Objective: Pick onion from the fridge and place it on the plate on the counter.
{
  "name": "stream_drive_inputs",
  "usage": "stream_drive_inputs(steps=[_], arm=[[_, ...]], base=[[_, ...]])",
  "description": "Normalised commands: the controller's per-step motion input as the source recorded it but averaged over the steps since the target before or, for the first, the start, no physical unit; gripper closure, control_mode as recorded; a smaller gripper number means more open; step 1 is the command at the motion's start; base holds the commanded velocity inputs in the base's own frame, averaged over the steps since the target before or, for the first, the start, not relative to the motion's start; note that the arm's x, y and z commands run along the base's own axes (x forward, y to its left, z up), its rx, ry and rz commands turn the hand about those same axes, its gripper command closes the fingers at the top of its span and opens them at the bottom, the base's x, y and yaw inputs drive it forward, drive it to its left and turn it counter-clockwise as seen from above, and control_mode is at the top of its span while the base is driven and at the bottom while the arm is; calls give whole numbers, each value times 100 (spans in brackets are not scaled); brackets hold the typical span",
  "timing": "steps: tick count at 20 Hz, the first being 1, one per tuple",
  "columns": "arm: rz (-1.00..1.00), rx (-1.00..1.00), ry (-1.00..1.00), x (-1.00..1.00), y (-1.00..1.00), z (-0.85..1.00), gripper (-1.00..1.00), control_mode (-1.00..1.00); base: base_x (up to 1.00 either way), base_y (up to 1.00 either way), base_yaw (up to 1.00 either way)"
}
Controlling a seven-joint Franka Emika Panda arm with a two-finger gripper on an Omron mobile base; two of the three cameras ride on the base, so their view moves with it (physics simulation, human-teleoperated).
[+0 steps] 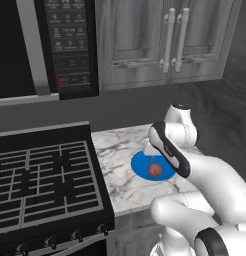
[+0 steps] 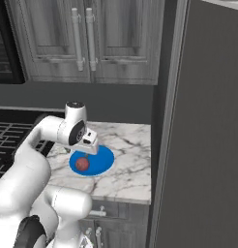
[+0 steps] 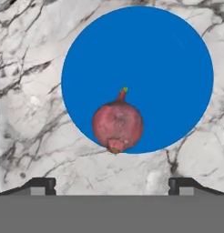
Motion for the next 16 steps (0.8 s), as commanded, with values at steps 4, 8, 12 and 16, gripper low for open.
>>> stream_drive_inputs(steps=[4, 8, 12, 16], arm=[[0, -5, -14, -34, 0, 64, -100, -100], [0, -6, -17, -63, 0, 69, -100, -100], [0, -8, -19, -69, 2, 67, -100, -100], [0, -7, -16, -69, 0, 67, -100, -100]], base=[[0, 0, 0], [0, 0, 0], [0, 0, 0], [0, 0, 0]])
